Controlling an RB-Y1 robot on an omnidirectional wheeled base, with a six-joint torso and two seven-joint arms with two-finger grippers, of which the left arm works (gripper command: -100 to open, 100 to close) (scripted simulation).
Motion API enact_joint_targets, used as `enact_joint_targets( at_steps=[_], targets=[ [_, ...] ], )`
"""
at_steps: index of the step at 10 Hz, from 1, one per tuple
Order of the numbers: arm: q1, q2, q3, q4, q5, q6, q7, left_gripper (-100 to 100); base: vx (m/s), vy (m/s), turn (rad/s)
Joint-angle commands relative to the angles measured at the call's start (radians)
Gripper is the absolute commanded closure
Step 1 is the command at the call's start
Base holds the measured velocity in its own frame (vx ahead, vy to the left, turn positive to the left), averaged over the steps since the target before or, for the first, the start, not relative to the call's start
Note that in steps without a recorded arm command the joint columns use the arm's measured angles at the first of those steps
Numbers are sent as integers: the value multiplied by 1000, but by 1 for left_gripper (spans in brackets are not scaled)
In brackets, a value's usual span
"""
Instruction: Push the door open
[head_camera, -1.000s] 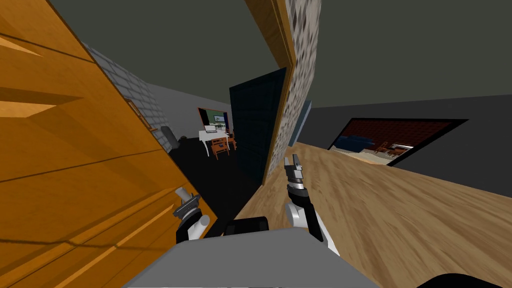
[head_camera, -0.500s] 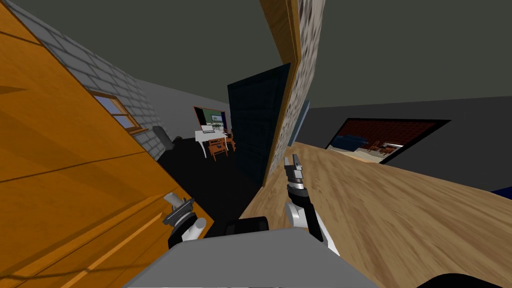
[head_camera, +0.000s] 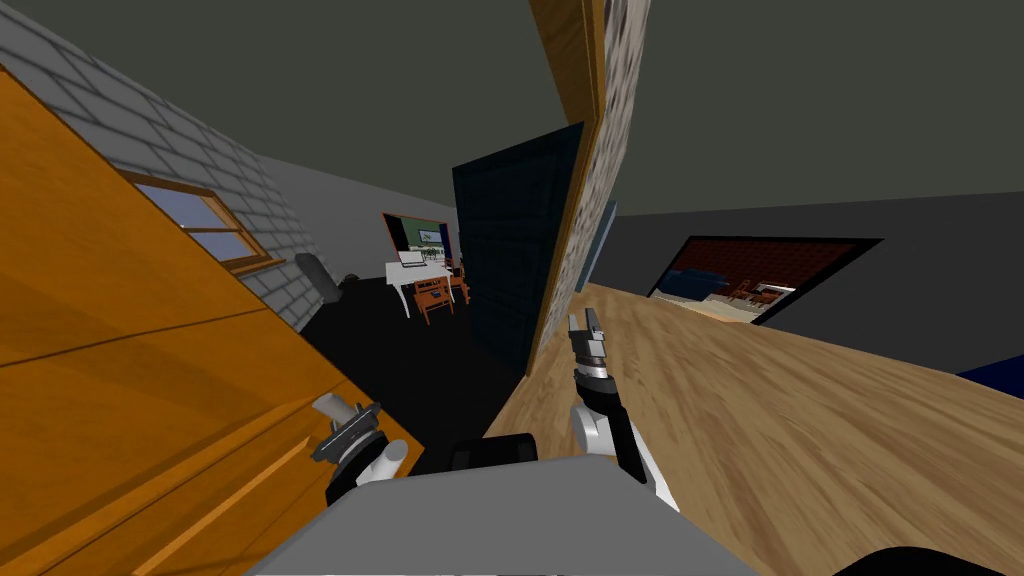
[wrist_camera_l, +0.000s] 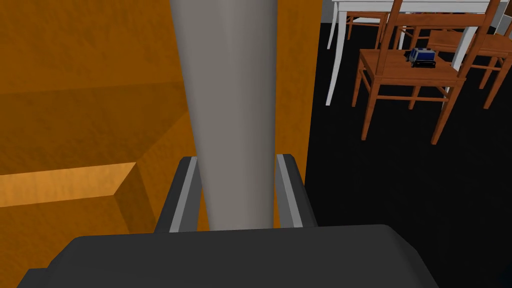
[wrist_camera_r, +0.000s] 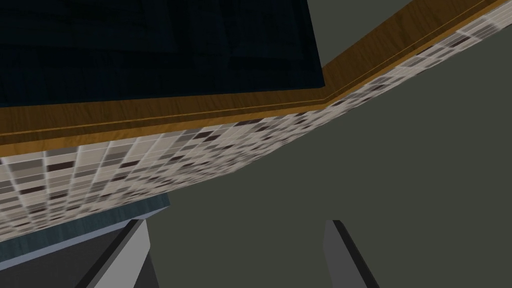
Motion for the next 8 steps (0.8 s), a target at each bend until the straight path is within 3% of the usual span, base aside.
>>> enact_joint_targets(
  at_steps=[1, 2, 8],
  targets=[
    [19, 1, 24, -31, 14, -2, -18, 100, 66, 35, -43],
    [19, 1, 24, -31, 14, -2, -18, 100, 31, 15, 19],
    [72, -25, 112, -78, 83, -19, -47, 100, 127, 82, -69]
  ],
)
